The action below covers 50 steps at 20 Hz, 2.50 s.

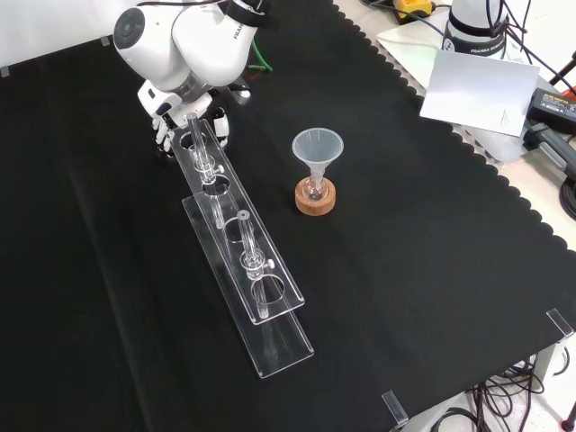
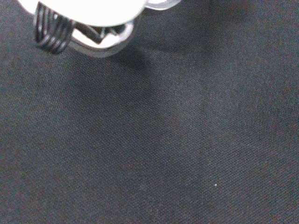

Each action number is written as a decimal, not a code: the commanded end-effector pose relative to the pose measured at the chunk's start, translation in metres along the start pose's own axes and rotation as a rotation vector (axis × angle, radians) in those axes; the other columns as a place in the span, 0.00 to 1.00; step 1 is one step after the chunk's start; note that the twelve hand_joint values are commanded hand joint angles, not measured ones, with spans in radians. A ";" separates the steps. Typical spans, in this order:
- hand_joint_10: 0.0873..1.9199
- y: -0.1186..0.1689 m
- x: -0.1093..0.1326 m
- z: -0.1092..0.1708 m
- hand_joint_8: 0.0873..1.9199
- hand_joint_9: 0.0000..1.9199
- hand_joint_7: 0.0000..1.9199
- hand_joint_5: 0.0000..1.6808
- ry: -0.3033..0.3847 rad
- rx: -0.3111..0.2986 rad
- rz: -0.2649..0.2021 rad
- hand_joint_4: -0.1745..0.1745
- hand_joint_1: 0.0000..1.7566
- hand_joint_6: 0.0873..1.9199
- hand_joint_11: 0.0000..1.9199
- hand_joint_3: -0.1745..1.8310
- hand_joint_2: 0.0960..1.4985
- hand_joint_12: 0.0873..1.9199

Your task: Pick up the weighing funnel.

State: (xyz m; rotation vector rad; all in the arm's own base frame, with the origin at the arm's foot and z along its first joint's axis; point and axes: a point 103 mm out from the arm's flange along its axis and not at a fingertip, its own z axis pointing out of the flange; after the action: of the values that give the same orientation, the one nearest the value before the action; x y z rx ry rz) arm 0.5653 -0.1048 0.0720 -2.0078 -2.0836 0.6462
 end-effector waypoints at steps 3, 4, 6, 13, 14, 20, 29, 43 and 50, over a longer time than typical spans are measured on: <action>0.22 0.001 -0.001 0.004 0.30 0.40 0.25 0.37 0.001 0.007 -0.001 0.54 0.58 0.30 0.31 0.41 0.33 0.64; 0.22 0.001 -0.001 0.004 0.30 0.40 0.25 0.37 0.001 0.008 -0.002 0.54 0.58 0.30 0.31 0.41 0.33 0.64; 0.22 0.001 -0.002 0.005 0.30 0.40 0.25 0.37 0.006 0.004 -0.002 0.54 0.58 0.30 0.31 0.41 0.33 0.64; 0.22 0.002 -0.003 0.005 0.30 0.40 0.25 0.39 -0.003 -0.014 0.000 0.57 0.58 0.31 0.31 0.41 0.33 0.64; 0.22 0.002 -0.003 0.004 0.30 0.40 0.26 0.40 -0.004 -0.016 -0.001 0.58 0.58 0.31 0.31 0.41 0.33 0.64; 0.22 0.003 -0.003 0.004 0.31 0.41 0.26 0.42 -0.001 -0.017 -0.007 0.60 0.57 0.32 0.31 0.41 0.33 0.63; 0.22 0.008 0.000 0.005 0.31 0.41 0.26 0.44 -0.004 -0.003 -0.012 0.64 0.57 0.33 0.32 0.41 0.34 0.63; 0.14 -0.003 -0.008 -0.010 0.32 0.53 0.32 0.82 0.034 -0.089 0.030 1.00 0.65 0.19 0.49 0.36 0.41 0.49; 0.11 -0.015 -0.015 -0.011 0.32 0.57 0.33 0.84 0.089 -0.104 0.048 1.00 0.65 0.15 0.52 0.36 0.41 0.46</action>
State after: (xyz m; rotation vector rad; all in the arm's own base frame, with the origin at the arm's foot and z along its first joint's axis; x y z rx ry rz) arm 0.5625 -0.1137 0.0858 -2.0933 -2.0769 0.5054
